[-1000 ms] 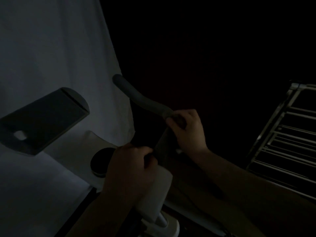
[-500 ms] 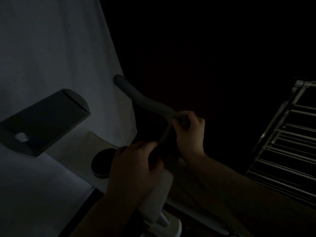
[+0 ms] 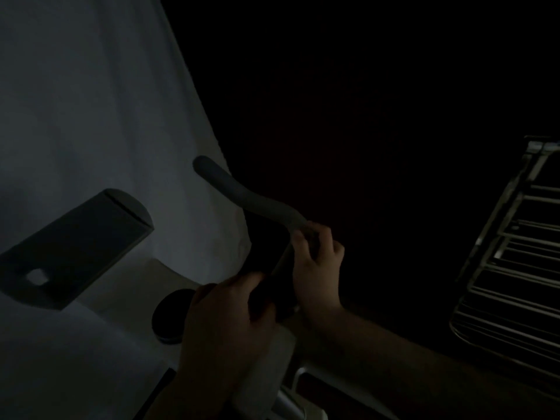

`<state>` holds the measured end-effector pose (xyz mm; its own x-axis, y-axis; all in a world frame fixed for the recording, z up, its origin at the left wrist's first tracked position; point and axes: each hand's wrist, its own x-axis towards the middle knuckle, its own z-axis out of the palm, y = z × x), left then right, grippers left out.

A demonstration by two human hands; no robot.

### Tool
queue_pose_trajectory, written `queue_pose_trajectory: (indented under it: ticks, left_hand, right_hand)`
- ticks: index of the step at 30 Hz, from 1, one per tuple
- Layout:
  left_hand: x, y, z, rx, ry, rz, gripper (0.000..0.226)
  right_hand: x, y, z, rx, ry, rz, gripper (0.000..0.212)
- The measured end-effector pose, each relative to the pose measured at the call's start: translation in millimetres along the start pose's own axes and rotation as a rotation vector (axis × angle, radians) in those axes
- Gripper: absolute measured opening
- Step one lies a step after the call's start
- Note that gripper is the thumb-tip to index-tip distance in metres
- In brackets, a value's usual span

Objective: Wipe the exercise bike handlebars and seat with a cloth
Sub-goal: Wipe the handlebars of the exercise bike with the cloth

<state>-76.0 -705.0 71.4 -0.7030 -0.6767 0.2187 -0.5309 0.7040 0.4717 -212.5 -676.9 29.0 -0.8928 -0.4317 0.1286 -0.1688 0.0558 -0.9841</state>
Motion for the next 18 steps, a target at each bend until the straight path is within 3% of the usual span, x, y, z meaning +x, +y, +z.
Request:
queue_pose_trajectory:
  ticks: [5,10,15,18]
  left_hand:
    - [25,8,9,0.009,-0.042,0.007,0.020]
    - [33,10,19,0.051,0.020,0.008,0.022]
    - [36,6,20,0.031,0.032,0.025,0.039]
    - [35,8,19,0.047,0.030,0.025,0.034]
  right_hand:
    - [60,-8,8,-0.060,-0.106,0.083,0.015]
    - [33,7,-6,-0.156,-0.098,-0.174,0.010]
    - [84,-13,13,-0.300,-0.285,-0.171,0.011]
    - [58,-1,3,-0.465,-0.257,-0.382,0.017]
